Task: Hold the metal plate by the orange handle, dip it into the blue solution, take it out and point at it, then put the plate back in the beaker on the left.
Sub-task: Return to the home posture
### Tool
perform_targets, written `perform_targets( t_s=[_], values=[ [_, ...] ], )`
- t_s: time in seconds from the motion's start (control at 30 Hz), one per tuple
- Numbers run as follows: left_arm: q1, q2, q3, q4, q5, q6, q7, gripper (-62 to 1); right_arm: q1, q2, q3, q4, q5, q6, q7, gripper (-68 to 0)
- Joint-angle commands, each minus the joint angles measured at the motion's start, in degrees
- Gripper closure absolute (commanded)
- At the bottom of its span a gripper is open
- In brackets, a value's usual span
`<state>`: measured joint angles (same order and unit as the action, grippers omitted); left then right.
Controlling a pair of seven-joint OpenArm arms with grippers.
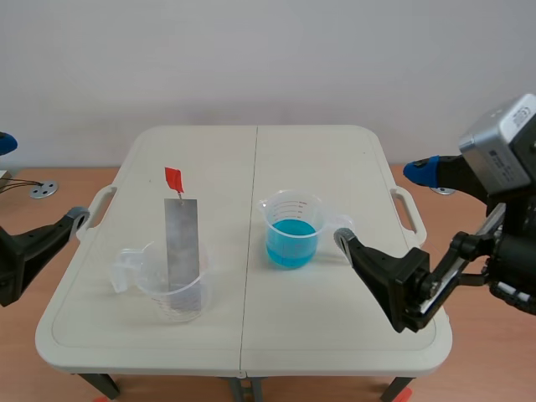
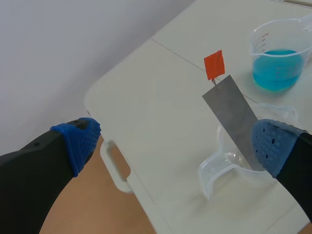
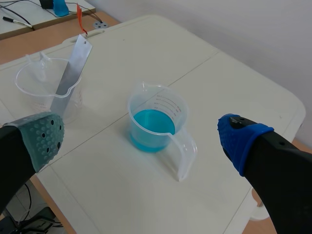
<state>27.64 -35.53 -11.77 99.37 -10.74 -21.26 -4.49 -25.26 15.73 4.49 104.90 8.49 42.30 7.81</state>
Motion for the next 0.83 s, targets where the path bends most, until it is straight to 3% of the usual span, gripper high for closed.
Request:
perform_targets(
  t_s=[0.0, 0.3, 0.8],
  values=[
    [-1.2, 0.3, 0.6, 0.8, -0.6, 0.0, -0.7, -62.3, 1.1, 0.3, 0.0, 0.8, 0.9, 0.4, 0.8, -66.3],
    [-1.2, 0.5, 5.6, 5.5, -0.6, -0.5, -0.5, -62.3, 1.1, 0.3, 0.0, 0.8, 1.0, 0.4, -0.4, -66.3],
    [0.2, 2.3, 6.1, 9.0, -0.6, -0.5, 2.4, -62.3, 1.1, 0.3, 0.0, 0.8, 1.0, 0.4, -1.1, -66.3]
  ],
)
